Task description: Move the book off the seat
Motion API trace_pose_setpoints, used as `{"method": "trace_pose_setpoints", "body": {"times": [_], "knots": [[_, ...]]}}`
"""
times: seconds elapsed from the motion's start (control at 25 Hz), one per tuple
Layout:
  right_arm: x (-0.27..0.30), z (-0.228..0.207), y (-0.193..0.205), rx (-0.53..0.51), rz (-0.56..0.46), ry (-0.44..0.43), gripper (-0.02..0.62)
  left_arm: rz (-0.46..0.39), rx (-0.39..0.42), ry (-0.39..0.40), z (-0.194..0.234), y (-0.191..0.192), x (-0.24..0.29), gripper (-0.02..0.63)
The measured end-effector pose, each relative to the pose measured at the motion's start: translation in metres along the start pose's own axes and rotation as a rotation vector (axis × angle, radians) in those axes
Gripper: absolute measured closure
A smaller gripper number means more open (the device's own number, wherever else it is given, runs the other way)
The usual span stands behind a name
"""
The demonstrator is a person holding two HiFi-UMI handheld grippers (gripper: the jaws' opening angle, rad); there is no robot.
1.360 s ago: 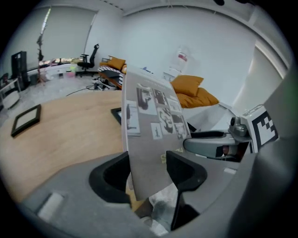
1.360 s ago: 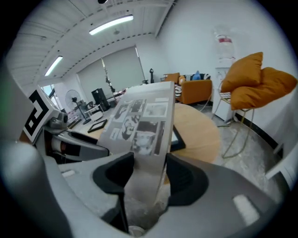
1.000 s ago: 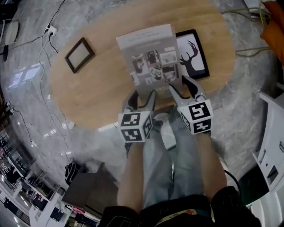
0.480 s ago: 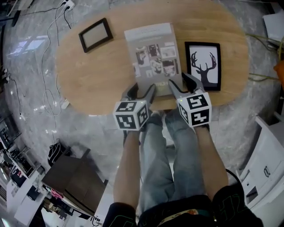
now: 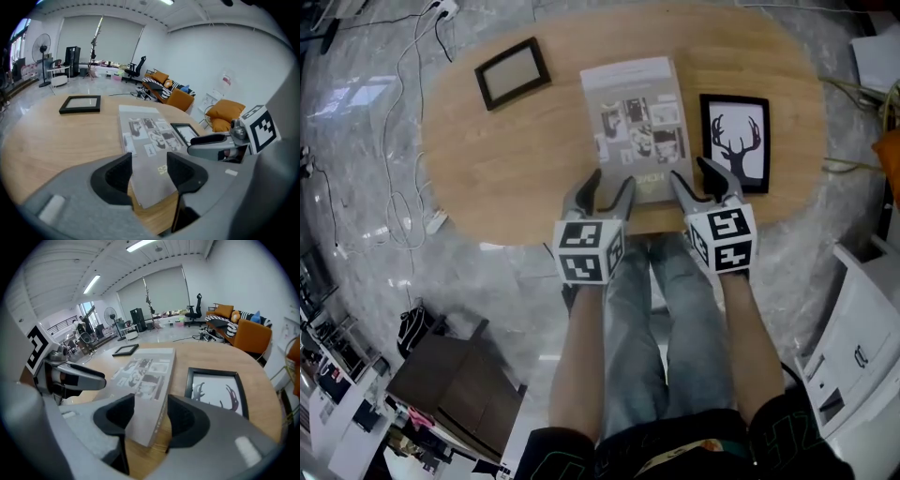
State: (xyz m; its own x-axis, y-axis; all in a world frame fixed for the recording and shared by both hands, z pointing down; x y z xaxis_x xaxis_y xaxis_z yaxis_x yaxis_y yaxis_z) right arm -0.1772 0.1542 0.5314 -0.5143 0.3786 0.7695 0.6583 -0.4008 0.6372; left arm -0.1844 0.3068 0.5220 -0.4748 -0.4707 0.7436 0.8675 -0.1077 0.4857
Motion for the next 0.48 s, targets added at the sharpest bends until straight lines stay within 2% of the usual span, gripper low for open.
{"method": "trace_pose_setpoints", "body": {"times": [0.12,0.16,0.2,0.28,0.36,0.44,0.48], "knots": [[-0.011,-0.012,-0.024,-0.036,-0.041,0.014,0.377,-0.055,-0.012,0.084,-0.010,-0.028,-0.013,0.492],[-0.018,-0.014,-0.034,-0.047,-0.056,0.020,0.405,-0.076,-0.015,0.096,-0.013,-0.037,-0.022,0.535],[-0.029,-0.015,-0.042,-0.051,-0.068,0.026,0.470,-0.098,-0.019,0.097,-0.016,-0.045,-0.033,0.567],[-0.050,-0.014,-0.062,-0.036,-0.087,0.030,0.489,-0.138,-0.028,0.095,-0.024,-0.065,-0.058,0.595],[-0.068,-0.011,-0.087,-0.023,-0.105,0.026,0.511,-0.167,-0.034,0.104,-0.031,-0.087,-0.082,0.595],[-0.085,-0.010,-0.123,-0.044,-0.138,0.024,0.533,-0.205,-0.038,0.113,-0.039,-0.117,-0.107,0.595],[-0.096,-0.011,-0.145,-0.059,-0.169,0.025,0.566,-0.235,-0.035,0.118,-0.045,-0.135,-0.120,0.595]]}}
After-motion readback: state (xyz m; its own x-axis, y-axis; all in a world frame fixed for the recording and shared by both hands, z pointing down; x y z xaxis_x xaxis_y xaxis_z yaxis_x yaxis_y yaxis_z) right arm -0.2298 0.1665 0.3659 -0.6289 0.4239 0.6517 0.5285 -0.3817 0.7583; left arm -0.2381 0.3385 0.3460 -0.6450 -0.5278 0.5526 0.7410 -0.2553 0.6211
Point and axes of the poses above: the fingertips, and each gripper's own axes: x forward along the fingers, z to its left, y out of its underside, the point moved 3 cm from there along -x, backward along the fingers, and after that the axes turned 14 degrees about -x, right-handed, at the moved point
